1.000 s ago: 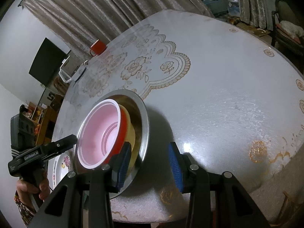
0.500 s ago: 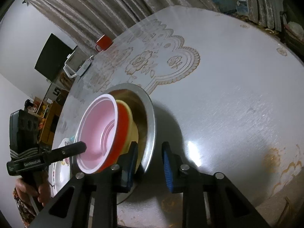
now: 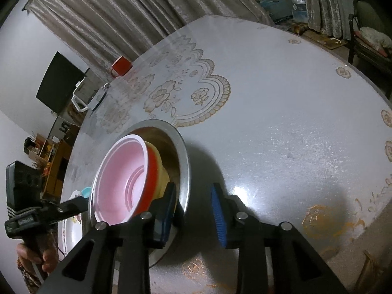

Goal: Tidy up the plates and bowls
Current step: 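Grip the steel bowl rim with both tools and lift the nested bowls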

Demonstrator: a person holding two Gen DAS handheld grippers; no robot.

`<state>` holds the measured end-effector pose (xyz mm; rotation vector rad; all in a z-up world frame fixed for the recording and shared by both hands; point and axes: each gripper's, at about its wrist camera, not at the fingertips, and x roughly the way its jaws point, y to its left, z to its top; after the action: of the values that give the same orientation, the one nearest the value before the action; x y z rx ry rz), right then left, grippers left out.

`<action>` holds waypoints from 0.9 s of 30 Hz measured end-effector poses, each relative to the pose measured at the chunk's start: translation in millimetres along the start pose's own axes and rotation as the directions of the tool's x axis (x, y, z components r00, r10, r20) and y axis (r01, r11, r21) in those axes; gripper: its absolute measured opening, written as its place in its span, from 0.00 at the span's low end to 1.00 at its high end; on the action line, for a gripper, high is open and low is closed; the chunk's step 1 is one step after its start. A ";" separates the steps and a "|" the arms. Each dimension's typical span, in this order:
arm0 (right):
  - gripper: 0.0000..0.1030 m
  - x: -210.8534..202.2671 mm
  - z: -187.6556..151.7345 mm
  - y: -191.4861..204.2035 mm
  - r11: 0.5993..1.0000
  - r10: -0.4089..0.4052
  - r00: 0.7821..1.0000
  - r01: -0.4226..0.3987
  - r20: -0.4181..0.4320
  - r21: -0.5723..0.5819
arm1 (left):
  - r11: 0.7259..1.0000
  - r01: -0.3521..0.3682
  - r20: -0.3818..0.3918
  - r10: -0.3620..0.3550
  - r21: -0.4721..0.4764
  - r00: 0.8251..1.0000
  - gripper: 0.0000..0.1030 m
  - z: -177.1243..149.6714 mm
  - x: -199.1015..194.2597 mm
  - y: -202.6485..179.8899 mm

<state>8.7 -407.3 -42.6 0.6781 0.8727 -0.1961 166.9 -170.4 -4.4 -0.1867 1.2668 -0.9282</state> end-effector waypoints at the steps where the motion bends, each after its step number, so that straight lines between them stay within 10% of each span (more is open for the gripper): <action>1: 0.29 0.2 0.4 0.3 1.000 0.005 1.000 -0.005 0.000 -0.006 | 0.999 -0.034 0.005 0.034 0.005 0.999 0.50 0.9 -1.3 0.2; 8: 0.27 6.6 1.7 -1.5 1.000 0.007 1.000 -0.007 -0.011 0.000 | 0.975 -0.181 -0.032 0.187 0.131 0.982 0.42 -0.3 21.3 -18.0; 27: 0.20 14.1 -1.6 -4.1 0.998 0.069 0.997 -0.069 -0.038 0.001 | 0.978 -0.133 -0.029 0.139 0.163 0.990 0.20 -17.0 33.1 -29.3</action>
<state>15.0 -408.0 -55.9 0.7123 0.8847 -0.1219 137.8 -205.6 -16.9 0.0449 1.2196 -0.9147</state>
